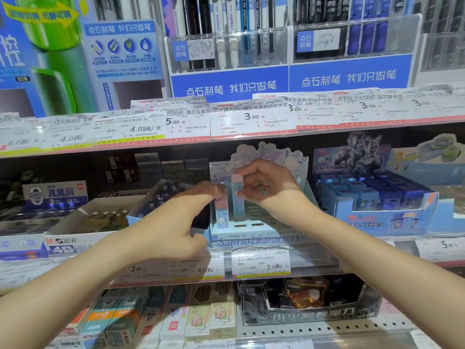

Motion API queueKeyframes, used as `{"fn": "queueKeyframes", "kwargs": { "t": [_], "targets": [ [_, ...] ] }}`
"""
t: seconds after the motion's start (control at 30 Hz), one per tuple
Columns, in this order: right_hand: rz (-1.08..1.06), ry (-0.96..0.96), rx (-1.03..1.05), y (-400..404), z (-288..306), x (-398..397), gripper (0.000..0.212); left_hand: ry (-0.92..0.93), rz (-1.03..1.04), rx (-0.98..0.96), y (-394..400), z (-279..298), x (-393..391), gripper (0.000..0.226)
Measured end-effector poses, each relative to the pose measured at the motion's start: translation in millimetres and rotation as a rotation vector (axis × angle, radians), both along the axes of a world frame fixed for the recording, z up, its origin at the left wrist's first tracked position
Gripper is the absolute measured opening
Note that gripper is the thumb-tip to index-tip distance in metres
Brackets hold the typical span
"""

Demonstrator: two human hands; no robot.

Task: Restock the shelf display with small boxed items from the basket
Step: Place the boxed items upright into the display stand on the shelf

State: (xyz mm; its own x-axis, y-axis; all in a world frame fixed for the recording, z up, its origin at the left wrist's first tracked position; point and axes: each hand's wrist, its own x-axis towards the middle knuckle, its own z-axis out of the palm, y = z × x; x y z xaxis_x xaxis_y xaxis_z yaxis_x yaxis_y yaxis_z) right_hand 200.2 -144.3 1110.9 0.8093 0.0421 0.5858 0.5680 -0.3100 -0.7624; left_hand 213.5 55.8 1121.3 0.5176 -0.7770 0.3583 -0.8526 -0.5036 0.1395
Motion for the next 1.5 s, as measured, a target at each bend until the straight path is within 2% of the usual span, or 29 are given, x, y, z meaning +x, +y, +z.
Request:
{"fn": "queueKeyframes", "kwargs": {
  "t": [0.07,0.13,0.23,0.3,0.37,0.43,0.5,0.53,0.67,0.83,0.97,1.07,1.27,1.37,1.5],
  "targets": [
    [0.021,0.014,0.026,0,0,-2,0.037,0.006,0.018,-0.002,0,0,1,0.056],
    [0.029,0.028,0.037,0,1,-3,0.037,0.010,0.025,-0.024,-1,1,-2,0.044],
    [0.017,0.044,0.042,0,2,-3,0.037,0.024,0.044,-0.055,-2,1,-4,0.048],
    [0.005,0.048,0.042,1,3,-3,0.038,0.057,0.060,-0.009,0,0,-2,0.038],
    [-0.006,0.044,0.037,1,3,-4,0.039,0.039,0.082,0.034,2,-1,1,0.058],
    [-0.014,0.042,0.033,0,3,-4,0.039,0.035,0.086,0.033,2,-1,1,0.053],
    [-0.022,0.048,-0.017,0,1,-5,0.038,0.029,0.080,0.012,-1,0,-1,0.037],
    [-0.031,0.048,-0.072,0,0,-6,0.037,0.027,0.080,0.009,-2,0,-1,0.036],
    [-0.051,0.002,-0.154,2,-5,-7,0.034,0.050,0.072,0.006,-2,0,0,0.045],
    [-0.258,-0.169,-0.306,-2,-6,-3,0.020,0.039,0.056,0.028,1,-1,1,0.050],
    [-0.240,-0.133,-0.320,0,-5,-1,0.033,0.032,0.050,0.017,2,-2,2,0.054],
    [-0.211,-0.129,-0.293,-3,-6,0,0.029,0.023,-0.005,-0.014,0,-1,4,0.063],
    [-0.161,-0.005,-0.166,-16,-2,-7,0.045,-0.074,0.034,-0.069,-6,7,5,0.057],
    [-0.119,-0.031,-0.169,-33,6,-35,0.039,-0.129,0.098,-0.194,-16,5,-9,0.056],
    [-0.063,-0.094,-0.179,-56,3,-71,0.018,-0.217,0.163,-0.272,-30,-6,-41,0.040]
  ]
}}
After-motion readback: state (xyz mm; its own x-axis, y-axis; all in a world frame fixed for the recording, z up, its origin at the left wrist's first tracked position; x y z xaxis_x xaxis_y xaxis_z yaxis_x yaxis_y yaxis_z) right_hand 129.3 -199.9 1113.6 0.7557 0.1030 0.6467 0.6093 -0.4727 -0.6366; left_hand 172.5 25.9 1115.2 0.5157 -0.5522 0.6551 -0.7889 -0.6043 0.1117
